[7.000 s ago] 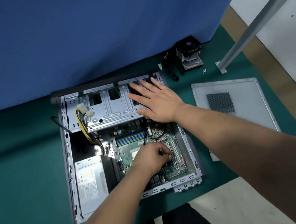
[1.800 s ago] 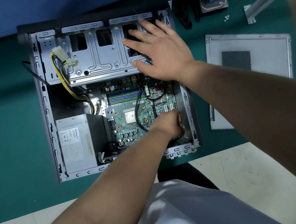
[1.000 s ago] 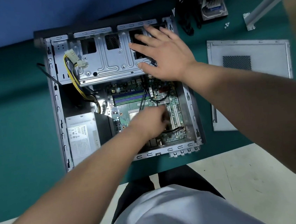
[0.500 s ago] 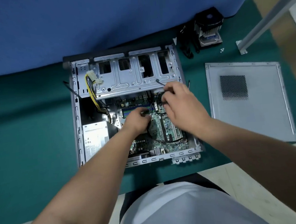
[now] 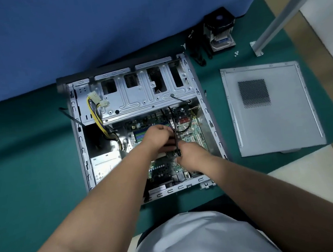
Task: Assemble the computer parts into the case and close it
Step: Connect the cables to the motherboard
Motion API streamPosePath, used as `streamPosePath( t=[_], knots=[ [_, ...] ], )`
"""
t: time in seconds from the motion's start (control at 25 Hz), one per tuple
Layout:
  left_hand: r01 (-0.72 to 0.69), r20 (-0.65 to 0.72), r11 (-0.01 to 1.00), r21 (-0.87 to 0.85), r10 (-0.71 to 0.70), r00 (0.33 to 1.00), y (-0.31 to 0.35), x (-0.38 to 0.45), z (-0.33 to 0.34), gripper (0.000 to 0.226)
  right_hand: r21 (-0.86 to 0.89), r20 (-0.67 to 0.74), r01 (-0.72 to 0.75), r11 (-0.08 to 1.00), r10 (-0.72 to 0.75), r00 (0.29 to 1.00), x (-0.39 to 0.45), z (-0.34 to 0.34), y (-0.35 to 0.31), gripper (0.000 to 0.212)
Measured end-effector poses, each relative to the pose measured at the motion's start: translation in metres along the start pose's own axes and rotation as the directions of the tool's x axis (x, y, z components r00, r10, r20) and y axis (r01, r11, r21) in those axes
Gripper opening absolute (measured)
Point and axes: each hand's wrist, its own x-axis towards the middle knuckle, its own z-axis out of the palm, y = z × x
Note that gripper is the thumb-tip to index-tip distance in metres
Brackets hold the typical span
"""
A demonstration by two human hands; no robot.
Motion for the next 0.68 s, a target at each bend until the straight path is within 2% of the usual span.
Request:
streamPosePath(
  t=[0.08,0.16,0.32,0.4,0.52,0.68],
  knots=[
    [0.021,0.018,0.998,-0.067,-0.02,1.0,0.004,0.0,-0.001,0.014,0.027,-0.036,-0.035,0.999,0.036,0.999,0.0,-0.001,0.001,0.033],
    [0.014,0.009,0.995,-0.102,-0.013,1.0,0.009,0.001,0.001,0.016,0.062,-0.102,-0.055,0.997,0.061,0.993,-0.002,-0.003,0.002,0.043],
    [-0.071,-0.055,0.997,0.014,0.072,0.996,0.023,0.009,0.012,0.019,0.061,-0.18,-0.069,0.996,0.079,0.98,-0.004,-0.002,0.001,0.062],
    [-0.092,-0.062,0.994,0.066,0.096,0.993,0.03,0.016,0.017,0.022,0.088,-0.222,-0.063,0.994,0.082,0.972,-0.003,-0.003,0.003,0.058],
    [-0.096,-0.086,0.987,0.126,0.108,0.99,0.038,0.024,0.021,0.022,0.165,-0.358,-0.003,0.986,0.062,0.932,-0.004,-0.004,0.008,0.044],
    [-0.022,-0.094,0.982,0.188,0.04,0.995,0.044,0.028,0.025,0.019,0.233,-0.44,0.122,0.965,-0.007,0.898,-0.002,-0.006,0.013,0.043]
  ],
)
